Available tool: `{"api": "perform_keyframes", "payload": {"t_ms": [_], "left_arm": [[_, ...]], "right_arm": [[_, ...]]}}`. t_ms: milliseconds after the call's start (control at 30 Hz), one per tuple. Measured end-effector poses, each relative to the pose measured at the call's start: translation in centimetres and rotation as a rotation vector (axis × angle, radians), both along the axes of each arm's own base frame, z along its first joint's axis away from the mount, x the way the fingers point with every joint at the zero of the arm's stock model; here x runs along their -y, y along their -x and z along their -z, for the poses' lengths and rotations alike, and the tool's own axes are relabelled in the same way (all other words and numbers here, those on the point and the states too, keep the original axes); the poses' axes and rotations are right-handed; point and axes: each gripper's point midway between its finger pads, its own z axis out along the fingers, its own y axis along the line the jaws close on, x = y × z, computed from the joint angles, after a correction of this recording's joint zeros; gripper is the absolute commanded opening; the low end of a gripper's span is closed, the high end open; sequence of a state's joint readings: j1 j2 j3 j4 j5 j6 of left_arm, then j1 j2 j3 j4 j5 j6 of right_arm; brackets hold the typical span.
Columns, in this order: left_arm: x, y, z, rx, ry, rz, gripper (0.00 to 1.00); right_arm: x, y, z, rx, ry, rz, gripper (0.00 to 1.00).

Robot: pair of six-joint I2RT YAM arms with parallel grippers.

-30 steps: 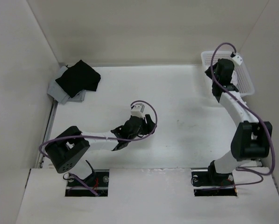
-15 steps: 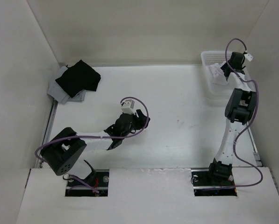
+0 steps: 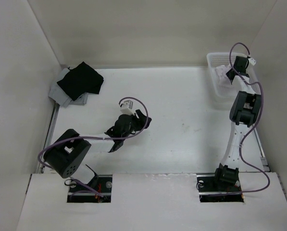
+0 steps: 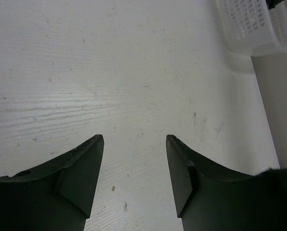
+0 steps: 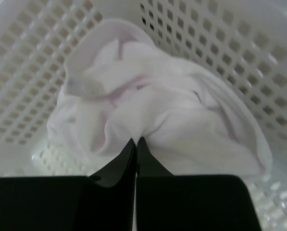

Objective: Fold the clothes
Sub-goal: Grab the tank top from the pile, then move the tank top to the center of the board

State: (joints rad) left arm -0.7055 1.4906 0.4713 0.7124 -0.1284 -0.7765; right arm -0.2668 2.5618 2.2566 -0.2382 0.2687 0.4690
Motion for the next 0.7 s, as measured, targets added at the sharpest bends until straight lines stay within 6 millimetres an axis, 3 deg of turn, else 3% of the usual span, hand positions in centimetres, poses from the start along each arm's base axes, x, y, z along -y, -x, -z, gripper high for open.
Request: {"api": "perform_keyframes", "payload": {"t_ms": [67, 133, 167, 200, 267, 367, 433, 500, 567, 667, 700], "left_arm": [[0.0, -0.1, 0.0, -0.002, 0.008, -0.002, 0.53], [0.0, -0.1, 0.0, -0.007, 0.015, -0.001, 0.52], [0.0, -0.2, 0.0, -0.009, 0.018, -0.001, 0.52], [0.1, -0.1, -0.1, -0.011, 0.024, 0.004, 0.52], [0.1, 0.0, -0.1, -0.017, 0.033, 0.009, 0.52], [-0.4, -0.1, -0.4, -0.023, 0.053, 0.0, 0.52], [-1.3, 0.0, -1.1, -0.02, 0.074, -0.017, 0.52], [-2.8, -0.1, -2.9, 0.006, 0.112, -0.052, 0.52], [-4.1, -0.3, -5.6, 0.053, 0.161, -0.085, 0.52], [-6.8, 0.0, -9.8, 0.132, 0.231, -0.142, 0.52], [-7.4, 0.1, -10.6, 0.153, 0.246, -0.154, 0.52]], "right_arm": [[-0.8, 2.2, 0.2, -0.018, -0.02, -0.003, 0.0], [-2.0, 3.8, -1.1, 0.004, -0.029, -0.016, 0.0], [-2.9, 5.1, -3.2, 0.027, -0.03, -0.026, 0.0], [-4.1, 6.0, -6.4, 0.076, -0.023, -0.043, 0.0], [-6.8, 7.4, -14.9, 0.235, 0.01, -0.086, 0.0], [-13.5, 12.5, -28.9, 0.51, 0.05, -0.199, 0.0], [-19.0, 17.6, -38.1, 0.714, 0.053, -0.312, 0.0], [-23.9, 23.2, -45.1, 0.887, 0.037, -0.435, 0.01], [-27.1, 29.6, -51.3, 1.051, 0.01, -0.537, 0.01], [-30.2, 36.9, -56.8, 1.211, -0.059, -0.662, 0.03], [-30.6, 37.7, -57.2, 1.226, -0.07, -0.686, 0.03]]}}
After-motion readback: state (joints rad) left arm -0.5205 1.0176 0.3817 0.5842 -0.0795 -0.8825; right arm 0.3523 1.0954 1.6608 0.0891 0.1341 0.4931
